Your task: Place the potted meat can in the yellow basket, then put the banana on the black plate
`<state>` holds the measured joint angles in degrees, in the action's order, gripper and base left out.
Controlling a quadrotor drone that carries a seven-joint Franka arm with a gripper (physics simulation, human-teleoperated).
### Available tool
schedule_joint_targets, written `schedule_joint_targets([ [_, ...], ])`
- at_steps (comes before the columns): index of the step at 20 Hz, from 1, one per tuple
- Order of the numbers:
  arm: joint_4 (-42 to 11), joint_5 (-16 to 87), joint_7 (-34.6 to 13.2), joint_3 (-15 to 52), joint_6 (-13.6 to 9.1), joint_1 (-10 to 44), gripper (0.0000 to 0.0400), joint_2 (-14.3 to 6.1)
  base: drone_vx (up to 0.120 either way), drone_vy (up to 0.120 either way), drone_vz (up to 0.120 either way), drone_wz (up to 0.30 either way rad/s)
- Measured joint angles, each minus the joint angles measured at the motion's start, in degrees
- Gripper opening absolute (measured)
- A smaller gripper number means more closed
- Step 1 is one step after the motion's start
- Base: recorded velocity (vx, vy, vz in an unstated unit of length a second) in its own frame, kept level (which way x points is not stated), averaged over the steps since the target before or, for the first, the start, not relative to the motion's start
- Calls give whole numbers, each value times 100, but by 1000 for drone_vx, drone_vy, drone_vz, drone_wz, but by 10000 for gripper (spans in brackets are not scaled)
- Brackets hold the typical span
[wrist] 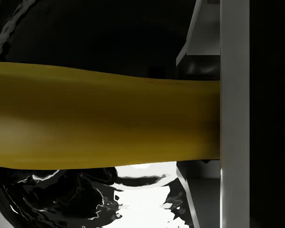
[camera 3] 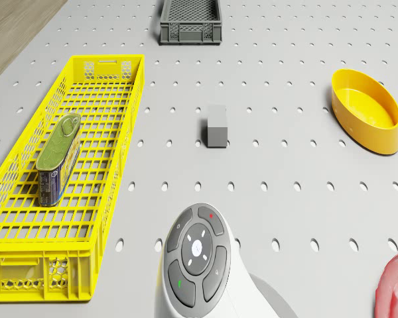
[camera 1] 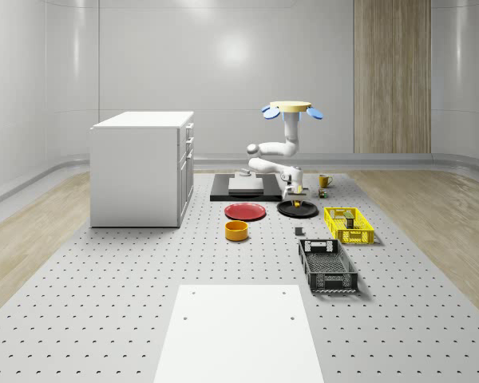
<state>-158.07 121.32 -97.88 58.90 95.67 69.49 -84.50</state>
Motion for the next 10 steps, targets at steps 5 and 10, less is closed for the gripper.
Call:
schedule_joint_targets([
  [5,126,201,7,-209,93,53,197,43,0,0,0,0],
  [10,201,304,118,-329,140,69,318,92,0,0,0,0],
])
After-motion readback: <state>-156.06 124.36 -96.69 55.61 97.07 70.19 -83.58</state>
